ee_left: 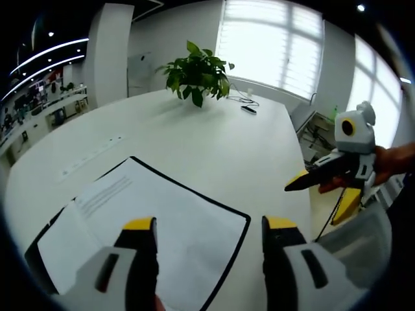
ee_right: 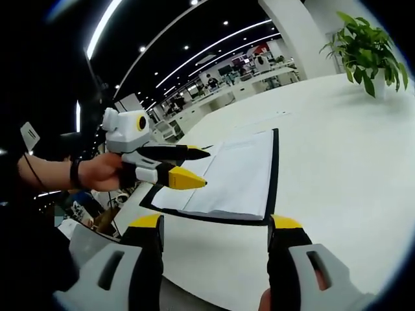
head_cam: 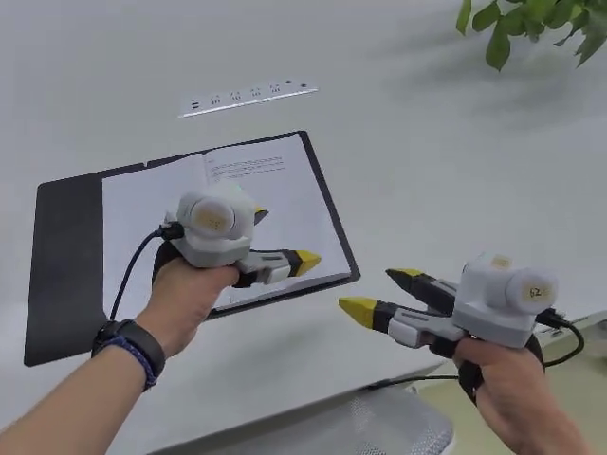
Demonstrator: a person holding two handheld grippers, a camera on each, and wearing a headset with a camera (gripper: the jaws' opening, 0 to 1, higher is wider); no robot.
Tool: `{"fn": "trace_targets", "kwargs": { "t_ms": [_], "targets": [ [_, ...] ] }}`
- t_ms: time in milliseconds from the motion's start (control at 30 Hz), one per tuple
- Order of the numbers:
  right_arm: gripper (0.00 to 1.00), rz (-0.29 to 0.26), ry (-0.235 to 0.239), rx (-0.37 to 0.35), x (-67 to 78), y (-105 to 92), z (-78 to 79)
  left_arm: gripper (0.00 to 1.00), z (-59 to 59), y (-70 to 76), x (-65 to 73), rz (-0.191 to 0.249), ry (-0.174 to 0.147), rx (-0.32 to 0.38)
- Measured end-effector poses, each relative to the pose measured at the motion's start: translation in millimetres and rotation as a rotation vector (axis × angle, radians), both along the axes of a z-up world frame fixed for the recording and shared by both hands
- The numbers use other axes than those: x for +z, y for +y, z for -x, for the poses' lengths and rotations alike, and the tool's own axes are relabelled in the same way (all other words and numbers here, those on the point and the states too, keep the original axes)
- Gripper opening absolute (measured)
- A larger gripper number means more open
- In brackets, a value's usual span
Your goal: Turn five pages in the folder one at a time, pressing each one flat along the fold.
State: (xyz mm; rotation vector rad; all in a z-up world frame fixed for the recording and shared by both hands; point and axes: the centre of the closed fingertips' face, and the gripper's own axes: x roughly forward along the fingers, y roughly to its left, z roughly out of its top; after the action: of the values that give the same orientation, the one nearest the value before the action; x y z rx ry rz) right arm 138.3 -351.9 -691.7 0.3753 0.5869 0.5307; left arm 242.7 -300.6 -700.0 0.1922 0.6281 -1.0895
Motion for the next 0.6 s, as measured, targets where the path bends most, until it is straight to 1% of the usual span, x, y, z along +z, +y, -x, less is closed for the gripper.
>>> {"fn": "trace_targets", "kwargs": {
  "t_ms": [133, 200, 267, 333, 367, 433, 500, 533, 567, 600],
  "targets": [
    [0.64, 0.0, 0.014, 0.001, -3.5, -1.3, 2.5, 0.65, -1.5, -10.5, -10.6, -0.013, 0.01, -0.008],
    [0.64, 0.0, 0.02, -0.002, -5.3, -2.9, 3.2, 0.65, -2.1, -15.2, -15.0, -0.024, 0.008, -0.014],
    [0.63, -0.004, 0.027, -0.008, -7.0, -5.2, 3.5, 0.65, -3.1, -21.9, -18.5, -0.014, 0.021, -0.004],
    [0.63, -0.008, 0.032, -0.015, -7.2, -6.7, 3.9, 0.65, -4.2, -26.9, -28.8, -0.034, 0.022, -0.001],
    [0.63, -0.009, 0.033, -0.016, -7.0, -7.0, 4.1, 0.66, -4.4, -27.8, -30.8, -0.039, 0.021, 0.0],
    [0.63, -0.011, 0.036, -0.018, -7.7, -7.8, 4.6, 0.67, -3.9, -33.1, -40.4, -0.068, 0.01, -0.001],
    [0.63, -0.008, 0.04, -0.017, -8.1, -8.3, 6.0, 0.68, -4.2, -36.5, -46.4, -0.084, -0.003, 0.002],
    [0.63, -0.008, 0.041, -0.016, -8.6, -8.7, 6.4, 0.68, -4.7, -37.1, -48.3, -0.088, -0.006, 0.006],
    [0.63, -0.006, 0.044, -0.017, -9.4, -9.6, 7.2, 0.68, -6.2, -36.5, -52.2, -0.105, -0.014, 0.015],
    [0.63, -0.006, 0.046, -0.018, -9.7, -10.0, 7.9, 0.69, -7.0, -36.4, -54.2, -0.112, -0.016, 0.022]
  ]
}}
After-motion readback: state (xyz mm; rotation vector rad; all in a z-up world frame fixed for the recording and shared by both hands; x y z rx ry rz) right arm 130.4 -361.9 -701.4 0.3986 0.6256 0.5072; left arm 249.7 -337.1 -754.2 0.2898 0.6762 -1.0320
